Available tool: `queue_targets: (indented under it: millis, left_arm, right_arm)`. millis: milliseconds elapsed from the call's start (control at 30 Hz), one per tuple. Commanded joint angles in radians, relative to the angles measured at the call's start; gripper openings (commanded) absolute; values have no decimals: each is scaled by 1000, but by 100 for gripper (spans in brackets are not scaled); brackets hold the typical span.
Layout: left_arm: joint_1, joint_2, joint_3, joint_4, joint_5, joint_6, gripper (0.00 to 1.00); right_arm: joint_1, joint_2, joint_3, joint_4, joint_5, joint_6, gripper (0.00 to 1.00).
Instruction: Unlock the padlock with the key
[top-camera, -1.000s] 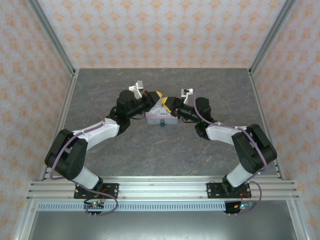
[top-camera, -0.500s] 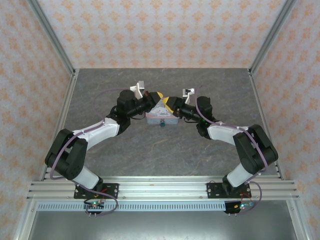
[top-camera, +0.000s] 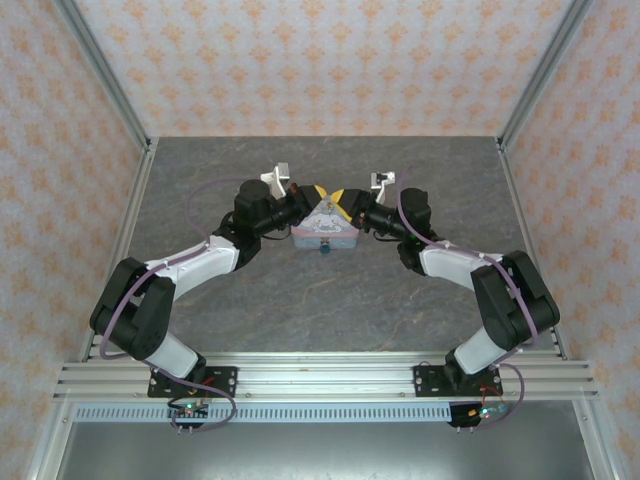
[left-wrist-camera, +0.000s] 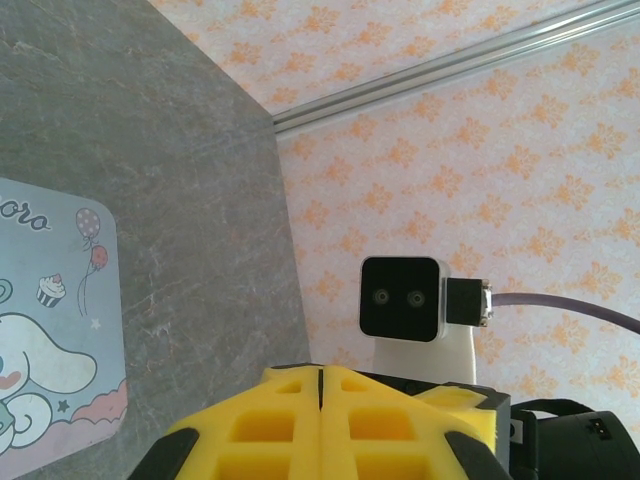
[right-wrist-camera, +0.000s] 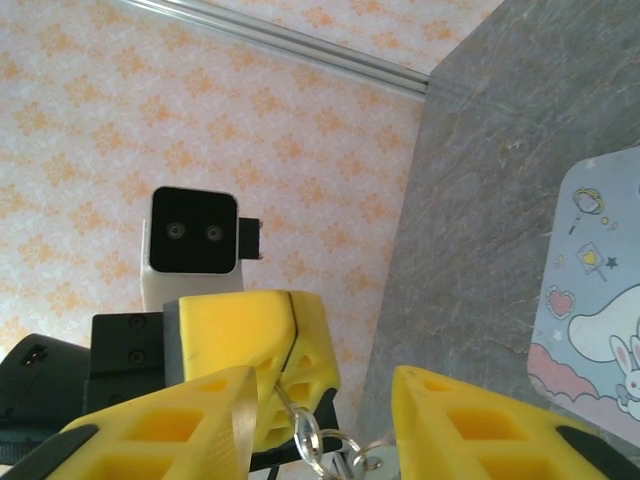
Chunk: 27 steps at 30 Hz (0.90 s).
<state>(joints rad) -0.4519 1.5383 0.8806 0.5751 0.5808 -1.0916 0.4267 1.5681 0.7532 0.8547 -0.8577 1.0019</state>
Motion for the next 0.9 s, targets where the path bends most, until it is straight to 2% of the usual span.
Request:
queue_targets:
  millis: [0,600,867]
  left_arm:
    - [-10,-20,12,-2,24,22,0]
    - [-10,-19,9,-7,25,27,0]
    - [-10,-23,3,-9,23,28,0]
  right_arm:
    - [10,11,38,61,-49,3,39]
    - [32,22,19,37,-34,-23,31]
    - [18,16,9,43,-24,-17,22]
